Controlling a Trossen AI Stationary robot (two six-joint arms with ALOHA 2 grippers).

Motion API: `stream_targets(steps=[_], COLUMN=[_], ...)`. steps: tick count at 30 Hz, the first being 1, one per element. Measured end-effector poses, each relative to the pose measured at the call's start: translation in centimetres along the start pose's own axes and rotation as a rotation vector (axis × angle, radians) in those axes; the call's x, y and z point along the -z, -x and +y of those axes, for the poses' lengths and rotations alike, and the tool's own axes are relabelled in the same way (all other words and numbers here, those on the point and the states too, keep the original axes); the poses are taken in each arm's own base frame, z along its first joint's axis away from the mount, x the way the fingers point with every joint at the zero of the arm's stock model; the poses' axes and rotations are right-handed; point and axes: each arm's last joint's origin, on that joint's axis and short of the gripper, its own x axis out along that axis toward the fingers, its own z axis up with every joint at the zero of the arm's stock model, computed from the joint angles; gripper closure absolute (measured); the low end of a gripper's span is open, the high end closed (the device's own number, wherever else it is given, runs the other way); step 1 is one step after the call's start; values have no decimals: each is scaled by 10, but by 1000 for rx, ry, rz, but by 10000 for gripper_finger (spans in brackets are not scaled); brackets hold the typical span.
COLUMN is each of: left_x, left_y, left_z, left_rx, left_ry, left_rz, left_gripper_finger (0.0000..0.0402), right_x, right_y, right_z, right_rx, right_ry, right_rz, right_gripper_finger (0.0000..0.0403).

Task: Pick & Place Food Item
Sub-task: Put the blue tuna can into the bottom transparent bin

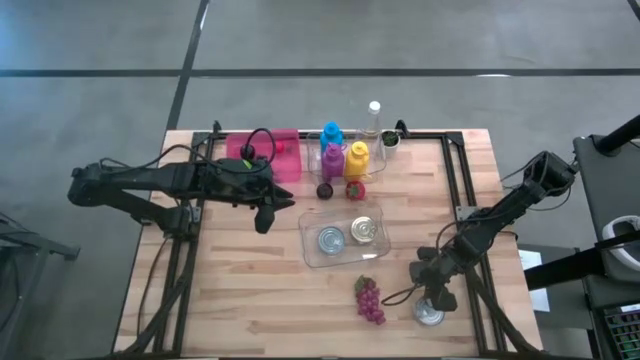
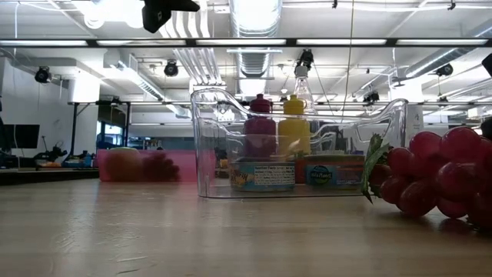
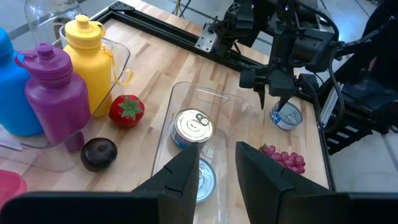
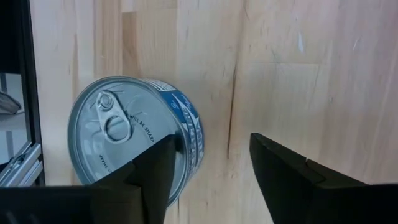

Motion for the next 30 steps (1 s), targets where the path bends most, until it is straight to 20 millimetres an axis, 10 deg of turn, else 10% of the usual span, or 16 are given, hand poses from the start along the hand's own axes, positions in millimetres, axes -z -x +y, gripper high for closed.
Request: stream_targets(steps=[18,30], left_x=[0,0], left_y=[0,0], left_z=[0,0], left_rx=[0,0], left_ry=[0,0], left_rz=[0,0], left_gripper_finger=[293,293], right_x=[-4,-4], right_y=[4,3], right_z=[5,5], right_rx=[-17,-6], right_ry=[2,20], right_rz=[-18,-19], right_gripper_finger=[344,365])
